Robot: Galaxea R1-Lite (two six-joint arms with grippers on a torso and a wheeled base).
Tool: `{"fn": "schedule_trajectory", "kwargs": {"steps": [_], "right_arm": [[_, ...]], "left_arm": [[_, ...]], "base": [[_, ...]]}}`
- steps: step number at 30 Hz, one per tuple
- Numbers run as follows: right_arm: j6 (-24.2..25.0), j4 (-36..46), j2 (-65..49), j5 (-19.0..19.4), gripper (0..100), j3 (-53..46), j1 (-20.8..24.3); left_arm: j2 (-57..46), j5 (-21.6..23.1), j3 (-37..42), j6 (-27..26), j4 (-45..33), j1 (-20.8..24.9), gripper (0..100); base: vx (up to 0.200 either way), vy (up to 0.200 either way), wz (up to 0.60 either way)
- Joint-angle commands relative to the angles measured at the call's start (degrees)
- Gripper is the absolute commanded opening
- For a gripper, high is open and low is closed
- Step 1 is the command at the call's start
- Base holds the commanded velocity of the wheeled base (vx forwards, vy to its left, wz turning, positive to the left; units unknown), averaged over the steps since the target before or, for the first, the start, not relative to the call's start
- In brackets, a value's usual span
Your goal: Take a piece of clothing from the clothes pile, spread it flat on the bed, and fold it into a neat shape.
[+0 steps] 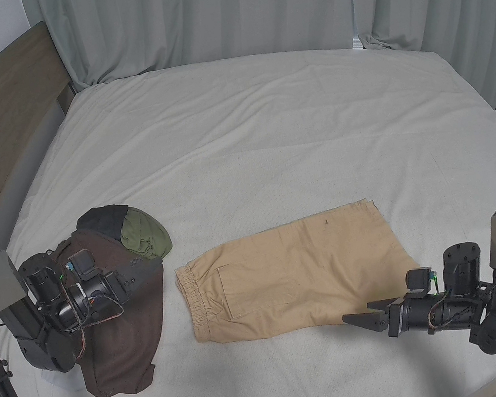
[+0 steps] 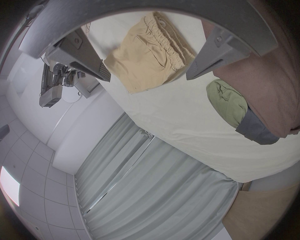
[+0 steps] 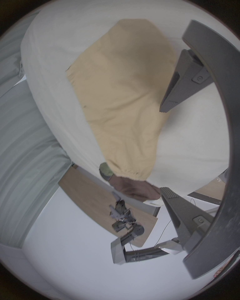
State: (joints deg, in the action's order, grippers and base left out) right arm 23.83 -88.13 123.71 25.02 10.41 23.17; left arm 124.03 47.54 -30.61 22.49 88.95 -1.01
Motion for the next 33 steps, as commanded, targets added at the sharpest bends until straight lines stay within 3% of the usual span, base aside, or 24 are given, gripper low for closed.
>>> {"fn": "schedule_trajectory", "kwargs": {"steps": [1, 9, 21, 33], "right_arm": [[-0.19, -0.03, -5.94, 2.41, 100, 2.86, 0.56], [-1.24, -0.03, -10.16, 6.63, 100, 3.83, 1.35], [-5.02, -0.12, -12.53, 6.19, 100, 4.53, -0.06], [-5.11, -0.12, -12.53, 6.10, 100, 4.53, 0.12]], "left_arm": [[-0.98, 0.71, 1.43, 0.01, -0.01, 0.22, 100], [-0.89, 0.80, 2.05, 0.01, -0.01, 0.66, 100], [0.16, 0.71, 3.72, -0.17, -0.01, 1.28, 100], [2.36, 0.71, 4.07, -0.26, -0.01, 1.63, 100]], "base": [[0.000, 0.000, 0.00], [0.000, 0.000, 0.00], [0.000, 0.000, 0.00], [0.000, 0.000, 0.00]]}}
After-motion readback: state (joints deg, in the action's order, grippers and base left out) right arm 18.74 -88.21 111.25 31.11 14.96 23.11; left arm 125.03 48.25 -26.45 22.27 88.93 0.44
